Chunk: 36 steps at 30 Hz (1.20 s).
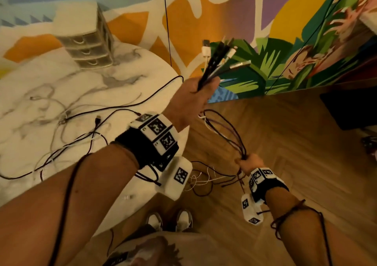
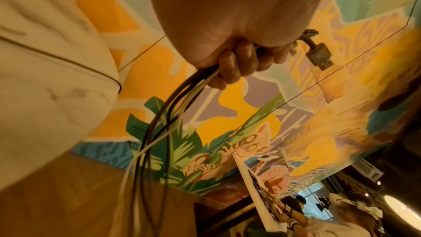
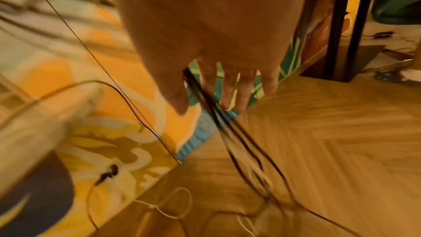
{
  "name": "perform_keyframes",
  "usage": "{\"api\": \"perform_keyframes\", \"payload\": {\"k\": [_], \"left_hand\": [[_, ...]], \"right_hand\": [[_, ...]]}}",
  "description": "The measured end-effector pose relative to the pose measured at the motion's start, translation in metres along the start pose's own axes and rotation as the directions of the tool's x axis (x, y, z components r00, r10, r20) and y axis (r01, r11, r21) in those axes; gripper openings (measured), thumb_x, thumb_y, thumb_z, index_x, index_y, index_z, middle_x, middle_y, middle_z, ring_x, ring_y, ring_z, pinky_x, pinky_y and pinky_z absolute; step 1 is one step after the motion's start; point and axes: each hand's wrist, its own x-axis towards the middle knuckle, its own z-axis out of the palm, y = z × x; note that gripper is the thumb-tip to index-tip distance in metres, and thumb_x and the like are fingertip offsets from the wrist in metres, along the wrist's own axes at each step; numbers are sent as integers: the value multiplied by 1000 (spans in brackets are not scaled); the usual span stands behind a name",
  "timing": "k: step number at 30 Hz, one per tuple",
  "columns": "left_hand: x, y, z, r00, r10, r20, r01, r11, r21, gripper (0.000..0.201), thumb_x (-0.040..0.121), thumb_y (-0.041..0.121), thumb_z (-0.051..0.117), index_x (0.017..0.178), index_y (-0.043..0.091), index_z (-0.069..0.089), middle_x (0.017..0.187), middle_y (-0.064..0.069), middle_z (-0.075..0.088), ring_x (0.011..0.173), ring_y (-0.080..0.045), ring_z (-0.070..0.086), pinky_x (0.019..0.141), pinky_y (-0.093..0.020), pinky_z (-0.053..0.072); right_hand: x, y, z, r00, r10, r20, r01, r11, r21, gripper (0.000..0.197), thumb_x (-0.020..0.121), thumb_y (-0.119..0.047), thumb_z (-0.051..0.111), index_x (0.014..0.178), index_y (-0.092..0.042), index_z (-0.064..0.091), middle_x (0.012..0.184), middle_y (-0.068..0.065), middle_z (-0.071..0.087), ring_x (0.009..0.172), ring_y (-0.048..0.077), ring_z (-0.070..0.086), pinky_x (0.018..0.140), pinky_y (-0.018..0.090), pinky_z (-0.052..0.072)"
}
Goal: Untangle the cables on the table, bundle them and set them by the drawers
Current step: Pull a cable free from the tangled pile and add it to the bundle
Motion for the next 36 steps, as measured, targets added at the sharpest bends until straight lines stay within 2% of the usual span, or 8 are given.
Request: {"api": "perform_keyframes", "payload": {"k": [3,8,16,21,24,27,31,36], "left_hand": [[-12,-11,21,989,-66,130,78,993,-85,30,95,25,51,66,18,46,43,11,36,43,-7,33,61,-38,35],[-25,-29,38,969,-103,225,92,994,63,22,89,11,53,80,27,65,75,5,64,74,-9,60,72,-34,53],[-40,-34,45,925,-85,371,-36,951,308,48,90,2,53,136,2,40,130,-15,54,120,-21,50,94,-19,41],[-48,-26,14,972,38,231,-185,729,659,35,91,28,53,125,21,51,115,-1,60,100,-16,58,77,-22,44],[-40,-2,-3,912,402,78,-325,595,735,35,87,45,47,109,18,54,108,0,54,97,-15,50,79,-27,43],[-26,2,3,897,374,237,-393,423,816,49,90,55,39,118,18,53,123,-3,51,112,-18,45,92,-33,39],[-31,-20,3,944,277,181,-322,644,694,43,94,38,28,92,8,59,92,-7,57,84,-19,52,74,-38,47],[-51,-38,-5,861,443,249,-483,560,673,38,92,29,32,91,5,62,88,-9,61,80,-22,55,63,-30,46]], "right_hand": [[-23,-33,-14,961,-278,-13,272,928,254,42,83,-22,61,125,-13,56,121,8,59,111,27,58,92,33,49],[-111,-98,-66,583,-812,32,163,156,974,47,68,-18,61,115,-14,64,110,8,66,100,18,62,82,25,52],[-122,-124,-68,810,-587,6,419,585,694,38,97,-29,46,82,-10,76,88,0,75,90,17,64,84,28,46],[-120,-130,-50,849,-518,-108,411,516,752,34,99,-20,42,77,-14,67,79,5,67,69,13,63,66,24,50],[-123,-135,-34,720,-671,-177,585,450,675,37,97,-18,42,66,-26,61,60,1,57,50,15,52,49,28,40],[-140,-144,-23,658,-735,-165,688,496,530,23,94,-10,49,102,-26,63,91,1,63,78,23,59,67,17,48],[-139,-149,-5,773,-633,-37,618,739,269,28,93,8,44,112,-10,54,80,-17,43,67,-15,54,71,-1,39],[-153,-148,2,800,-591,-100,567,801,-193,45,92,17,21,113,-10,50,101,-6,58,82,-1,50,79,4,41]]}}
